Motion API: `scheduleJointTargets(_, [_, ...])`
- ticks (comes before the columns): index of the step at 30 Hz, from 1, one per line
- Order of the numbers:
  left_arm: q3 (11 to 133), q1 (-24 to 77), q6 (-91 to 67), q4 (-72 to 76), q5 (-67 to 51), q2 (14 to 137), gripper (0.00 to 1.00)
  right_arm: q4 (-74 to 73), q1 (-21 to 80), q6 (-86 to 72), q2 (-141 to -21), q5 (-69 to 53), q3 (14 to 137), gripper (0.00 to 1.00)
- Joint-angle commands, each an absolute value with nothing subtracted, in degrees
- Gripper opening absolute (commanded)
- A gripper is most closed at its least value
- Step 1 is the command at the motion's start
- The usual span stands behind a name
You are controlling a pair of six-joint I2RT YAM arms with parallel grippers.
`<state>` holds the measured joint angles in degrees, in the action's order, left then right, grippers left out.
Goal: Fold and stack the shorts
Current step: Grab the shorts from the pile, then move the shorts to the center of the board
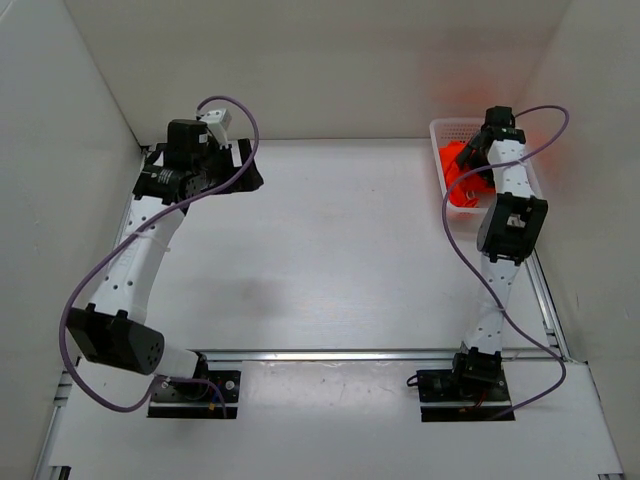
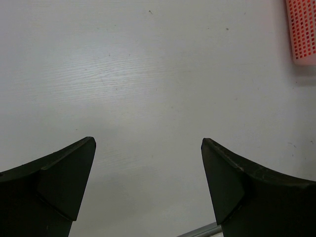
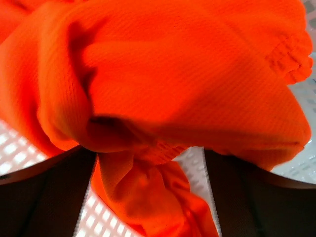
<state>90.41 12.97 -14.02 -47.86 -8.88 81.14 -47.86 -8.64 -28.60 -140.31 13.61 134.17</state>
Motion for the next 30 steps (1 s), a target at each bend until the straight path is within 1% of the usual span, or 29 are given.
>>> scheduleJointTargets(1, [93.3, 13.0, -14.5, -47.6, -8.1, 82.7, 1.00, -45.0, -9.2, -30.5, -141.9, 21.6, 137.5, 0.86])
scheduleJointTargets(2, [93.3, 13.0, -14.5, -47.6, -8.1, 83.6, 1.00, -44.5, -9.2, -30.5, -141.9, 22.2, 137.5, 0.82])
scheduleJointTargets(3, [93.9, 13.0, -14.5, -47.6, -8.1, 83.6, 1.00, -43.3, -9.2, -30.5, -141.9, 22.2, 137.5, 0.75])
scheduleJointTargets(4, [93.9, 13.0, -14.5, -47.6, -8.1, 84.5, 1.00, -42.7, -9.2, -29.9, -141.9, 22.8, 137.5, 0.49])
scheduleJointTargets(6, [94.4, 13.0, -14.5, -47.6, -8.6, 85.3, 1.00, -41.3, -9.2, -29.9, -140.8, 22.8, 136.0, 0.25])
scheduleJointTargets(7, [94.4, 13.0, -14.5, -47.6, -8.6, 85.9, 1.00, -41.3, -9.2, -29.9, -139.0, 22.8, 135.4, 0.09])
scheduleJointTargets(8, [94.4, 13.0, -14.5, -47.6, -9.3, 86.0, 1.00, -41.3, -9.2, -29.9, -137.9, 22.8, 134.8, 0.03])
scheduleJointTargets(9, [94.4, 13.5, -15.0, -47.6, -9.9, 86.6, 1.00, -41.3, -9.2, -29.9, -136.8, 22.8, 134.3, 0.00])
scheduleJointTargets(12, [94.4, 14.1, -15.6, -47.6, -11.0, 86.6, 1.00, -40.8, -9.2, -29.4, -130.5, 19.6, 132.8, 0.00])
scheduleJointTargets(15, [93.8, 14.7, -16.2, -47.6, -11.5, 85.0, 1.00, -40.8, -8.6, -26.7, -120.9, 15.0, 132.8, 0.00])
scheduleJointTargets(19, [91.4, 14.7, -17.2, -47.6, -11.5, 81.4, 1.00, -40.3, -6.2, -23.1, -110.9, 9.2, 136.2, 0.00])
scheduleJointTargets(21, [89.3, 14.7, -18.5, -47.6, -8.4, 78.9, 1.00, -40.3, -5.0, -22.1, -105.4, 5.2, 137.6, 0.00])
scheduleJointTargets(25, [85.8, 12.7, -21.1, -49.2, -5.5, 76.9, 1.00, -40.3, 0.4, -20.2, -98.4, -0.9, 140.8, 0.00])
scheduleJointTargets(27, [85.8, 9.8, -22.4, -51.3, -5.5, 76.9, 1.00, -40.3, 2.8, -19.7, -94.9, -2.5, 140.8, 0.00])
scheduleJointTargets(30, [85.8, 7.7, -23.7, -55.0, -0.5, 78.1, 1.00, -41.0, 8.9, -19.5, -90.8, -4.7, 136.6, 0.00])
